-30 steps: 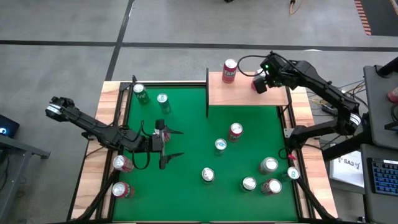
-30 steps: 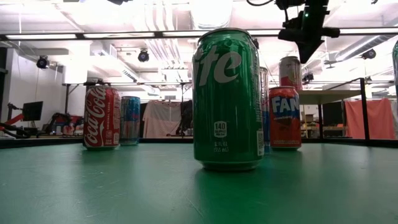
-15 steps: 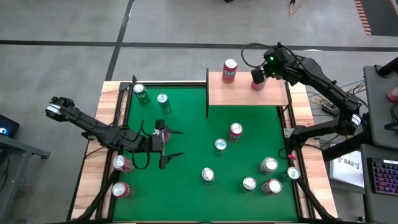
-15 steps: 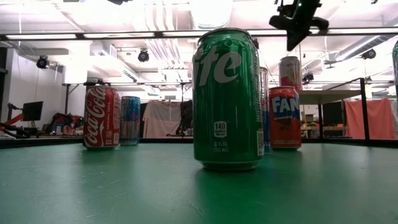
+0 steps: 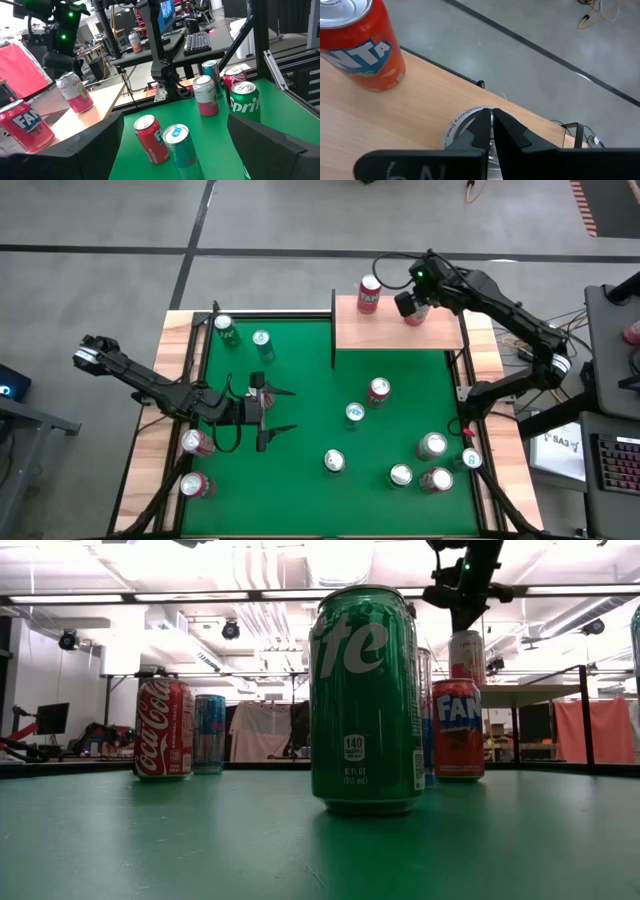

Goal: Place canned beverage on shelf
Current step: Put the left pink-white soda can on the shelf, then put the top red-white soda can on the shelf

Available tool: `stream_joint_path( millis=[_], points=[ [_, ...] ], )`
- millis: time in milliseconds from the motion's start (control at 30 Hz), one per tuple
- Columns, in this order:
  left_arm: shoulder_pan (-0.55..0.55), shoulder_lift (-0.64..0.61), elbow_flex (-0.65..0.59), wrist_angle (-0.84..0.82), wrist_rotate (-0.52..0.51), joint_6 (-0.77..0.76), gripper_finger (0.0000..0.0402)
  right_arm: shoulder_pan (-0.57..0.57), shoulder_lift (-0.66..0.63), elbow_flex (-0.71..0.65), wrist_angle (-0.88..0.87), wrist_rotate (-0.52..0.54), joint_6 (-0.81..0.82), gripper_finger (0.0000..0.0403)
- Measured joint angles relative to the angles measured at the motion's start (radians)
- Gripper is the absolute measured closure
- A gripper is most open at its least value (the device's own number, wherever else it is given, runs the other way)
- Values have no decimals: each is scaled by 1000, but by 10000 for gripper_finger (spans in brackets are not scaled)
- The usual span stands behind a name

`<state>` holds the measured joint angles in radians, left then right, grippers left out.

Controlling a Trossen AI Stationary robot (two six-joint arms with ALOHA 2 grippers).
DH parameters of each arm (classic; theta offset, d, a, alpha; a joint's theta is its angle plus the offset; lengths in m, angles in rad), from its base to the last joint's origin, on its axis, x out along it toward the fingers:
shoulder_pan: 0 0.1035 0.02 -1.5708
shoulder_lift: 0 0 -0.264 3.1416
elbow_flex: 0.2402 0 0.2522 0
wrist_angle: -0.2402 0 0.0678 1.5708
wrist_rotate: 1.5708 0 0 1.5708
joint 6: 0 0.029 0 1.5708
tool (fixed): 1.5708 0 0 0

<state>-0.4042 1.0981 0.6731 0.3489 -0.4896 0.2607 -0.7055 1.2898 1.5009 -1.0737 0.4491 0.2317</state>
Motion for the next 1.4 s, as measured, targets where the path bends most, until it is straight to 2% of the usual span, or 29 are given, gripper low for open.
stream_joint_path(
  millis=[300, 700, 933, 1100, 1267, 1400],
  points=[
    [0, 0, 0, 0, 0, 0, 61, 0, 15, -2, -2, 50, 30, 390],
    [0, 0, 0, 0, 0, 0, 61, 0, 12, -2, -12, 52, 48, 390],
    [0, 0, 0, 1, 0, -12, 61, 28, -56, 14, 3, 47, 42, 390],
    [0, 0, 0, 3, 0, -68, 61, 137, -151, 11, 10, 43, 46, 390],
    [-2, 25, 1, 18, 1, -206, 61, 336, -254, -43, 25, 42, 73, 390],
    [-7, 100, 1, 73, 7, -340, 61, 496, -323, -115, 76, 49, 110, 390]
  ],
)
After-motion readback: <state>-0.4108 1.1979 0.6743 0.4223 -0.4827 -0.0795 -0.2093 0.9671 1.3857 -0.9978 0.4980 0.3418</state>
